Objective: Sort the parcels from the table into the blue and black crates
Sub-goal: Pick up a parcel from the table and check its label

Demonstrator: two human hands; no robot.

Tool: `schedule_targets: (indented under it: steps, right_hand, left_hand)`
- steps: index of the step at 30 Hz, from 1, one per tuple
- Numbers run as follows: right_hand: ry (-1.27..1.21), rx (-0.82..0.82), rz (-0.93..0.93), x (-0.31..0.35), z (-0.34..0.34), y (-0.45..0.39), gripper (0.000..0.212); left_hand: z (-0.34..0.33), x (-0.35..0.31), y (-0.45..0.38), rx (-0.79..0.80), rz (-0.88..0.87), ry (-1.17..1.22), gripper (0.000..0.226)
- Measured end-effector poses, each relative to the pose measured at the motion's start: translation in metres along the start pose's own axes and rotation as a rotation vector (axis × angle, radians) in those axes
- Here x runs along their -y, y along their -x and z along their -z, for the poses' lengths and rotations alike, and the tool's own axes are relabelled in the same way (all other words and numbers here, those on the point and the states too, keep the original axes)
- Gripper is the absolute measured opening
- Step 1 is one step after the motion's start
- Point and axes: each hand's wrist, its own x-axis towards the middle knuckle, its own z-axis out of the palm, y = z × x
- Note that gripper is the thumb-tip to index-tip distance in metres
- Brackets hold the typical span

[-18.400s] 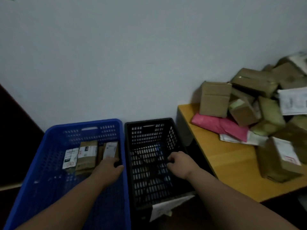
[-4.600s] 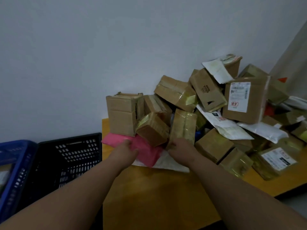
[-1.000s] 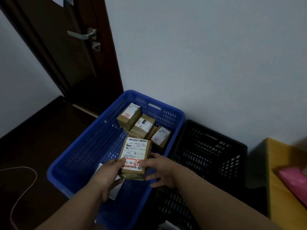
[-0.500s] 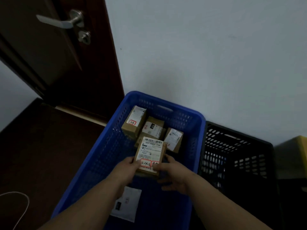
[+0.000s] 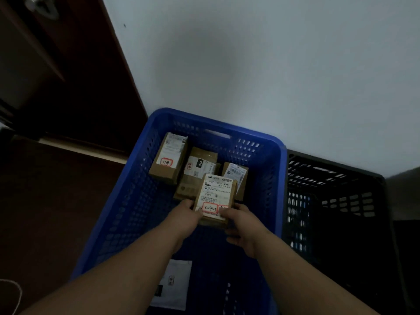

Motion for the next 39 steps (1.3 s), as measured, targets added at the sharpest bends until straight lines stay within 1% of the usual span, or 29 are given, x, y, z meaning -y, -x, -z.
schedule_targets:
  steps: [7, 9, 10, 12, 14, 17, 20, 24, 26, 29, 30, 32, 35, 37, 39]
  right_hand:
    - [-0.131, -0.108, 0.016, 0.023, 0.021, -0.070, 0.052]
    - [-0.147, -0.148, 0.040, 0.028, 0.025, -0.090, 0.054]
    - [-0.146, -0.172, 0.060, 0.029, 0.027, -0.100, 0.056]
    - [-0.144, -0.229, 0.106, 0.031, 0.031, -0.116, 0.063]
    - [-0.152, -0.270, 0.138, 0.032, 0.033, -0.129, 0.061]
    - [-0.158, -0.252, 0.163, 0.033, 0.033, -0.141, 0.056]
    - [-0.156, -0.218, 0.178, 0.032, 0.032, -0.148, 0.057]
    - [-0.200, -0.175, 0.182, 0.033, 0.034, -0.150, 0.057]
    - [-0.177, -0.133, 0.178, 0.031, 0.034, -0.148, 0.051]
    - [-0.040, -0.074, 0.150, 0.027, 0.038, -0.138, 0.043]
    - [0.044, -0.050, 0.157, 0.027, 0.042, -0.132, 0.042]
    - [0.247, -0.004, 0.217, 0.031, 0.050, -0.114, 0.041]
    - [0.600, 0.010, 0.399, 0.039, 0.062, -0.078, 0.046]
    - [0.813, -0.001, 0.558, 0.042, 0.069, -0.051, 0.048]
    - [0.975, -0.043, 0.699, 0.043, 0.078, -0.023, 0.045]
  left_hand:
    - [-0.042, -0.031, -0.091, -0.055, -0.022, -0.078, 0.032]
    - [-0.053, -0.032, -0.114, -0.055, -0.033, -0.079, 0.033]
    - [-0.057, -0.031, -0.124, -0.044, -0.046, -0.073, 0.036]
    - [-0.065, -0.025, -0.141, -0.006, -0.061, -0.083, 0.050]
    - [-0.071, -0.023, -0.150, 0.029, -0.069, -0.087, 0.062]
    - [-0.079, -0.026, -0.152, 0.048, -0.065, -0.046, 0.068]
    - [-0.084, -0.030, -0.152, 0.083, -0.084, -0.033, 0.061]
    - [-0.084, -0.034, -0.154, 0.062, -0.040, -0.016, 0.060]
    - [-0.083, -0.036, -0.151, 0.052, -0.039, -0.005, 0.061]
    - [-0.080, -0.038, -0.137, 0.037, -0.084, -0.042, 0.060]
    - [-0.079, -0.038, -0.131, 0.021, -0.119, -0.112, 0.057]
    - [-0.075, -0.036, -0.114, -0.037, -0.204, -0.346, 0.049]
    - [-0.067, -0.034, -0.081, -0.169, -0.297, -0.689, 0.046]
    - [-0.062, -0.040, -0.054, -0.245, -0.312, -0.904, 0.049]
    - [-0.059, -0.049, -0.026, -0.295, -0.304, -1.055, 0.051]
